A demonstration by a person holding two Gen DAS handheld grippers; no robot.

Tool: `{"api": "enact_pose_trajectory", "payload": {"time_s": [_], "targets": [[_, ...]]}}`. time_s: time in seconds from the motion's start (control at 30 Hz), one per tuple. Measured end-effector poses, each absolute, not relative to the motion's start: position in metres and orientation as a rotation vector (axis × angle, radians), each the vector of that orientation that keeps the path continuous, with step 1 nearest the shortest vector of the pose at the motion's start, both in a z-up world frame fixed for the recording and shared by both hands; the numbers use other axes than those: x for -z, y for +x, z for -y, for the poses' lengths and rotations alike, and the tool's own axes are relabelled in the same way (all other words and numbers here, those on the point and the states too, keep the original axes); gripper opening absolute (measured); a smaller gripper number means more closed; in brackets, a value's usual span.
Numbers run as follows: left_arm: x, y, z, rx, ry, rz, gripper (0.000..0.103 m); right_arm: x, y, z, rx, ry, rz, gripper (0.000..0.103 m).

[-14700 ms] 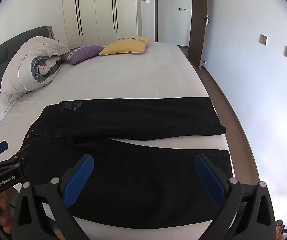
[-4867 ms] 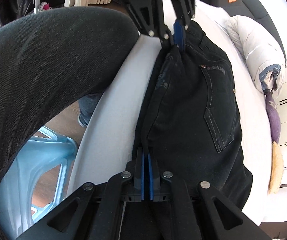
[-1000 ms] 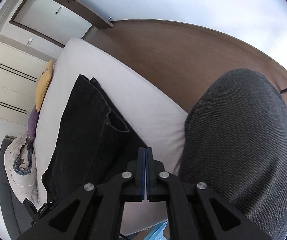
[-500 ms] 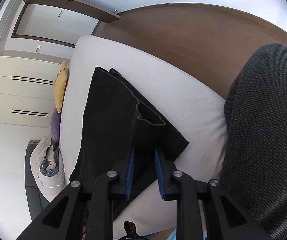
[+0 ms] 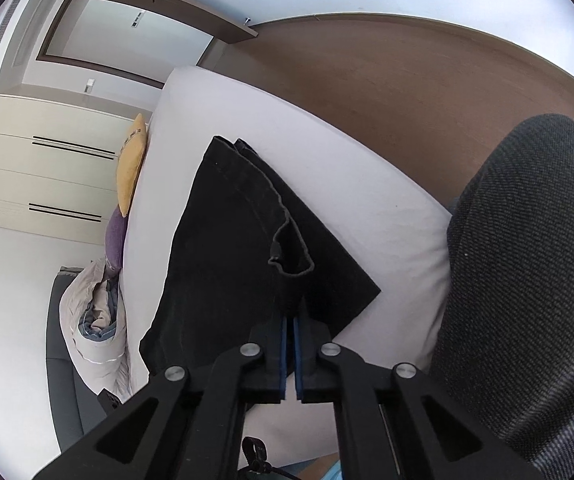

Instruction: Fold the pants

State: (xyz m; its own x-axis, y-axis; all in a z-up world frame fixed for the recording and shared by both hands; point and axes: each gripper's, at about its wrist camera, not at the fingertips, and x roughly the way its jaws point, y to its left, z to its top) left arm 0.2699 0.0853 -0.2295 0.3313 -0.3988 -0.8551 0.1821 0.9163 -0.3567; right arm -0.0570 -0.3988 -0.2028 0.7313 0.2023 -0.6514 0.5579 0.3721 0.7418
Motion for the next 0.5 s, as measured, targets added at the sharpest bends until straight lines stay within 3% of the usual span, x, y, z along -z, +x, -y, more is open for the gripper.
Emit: {"api": "enact_pose_trajectory", "payload": {"time_s": [0.4,0.5], "targets": [[0.229,0.271,-0.080,0.381,-0.169,-1.169,0.033,0.221,-0.059,0.404,0.280,1.232,-0.818,0.000],[0.226,0.266,-0.080,0.390,-0.184,-1.155,0.040,0.200,-0.059,0.400,0.316,1.122,-0.897,0.013]]}}
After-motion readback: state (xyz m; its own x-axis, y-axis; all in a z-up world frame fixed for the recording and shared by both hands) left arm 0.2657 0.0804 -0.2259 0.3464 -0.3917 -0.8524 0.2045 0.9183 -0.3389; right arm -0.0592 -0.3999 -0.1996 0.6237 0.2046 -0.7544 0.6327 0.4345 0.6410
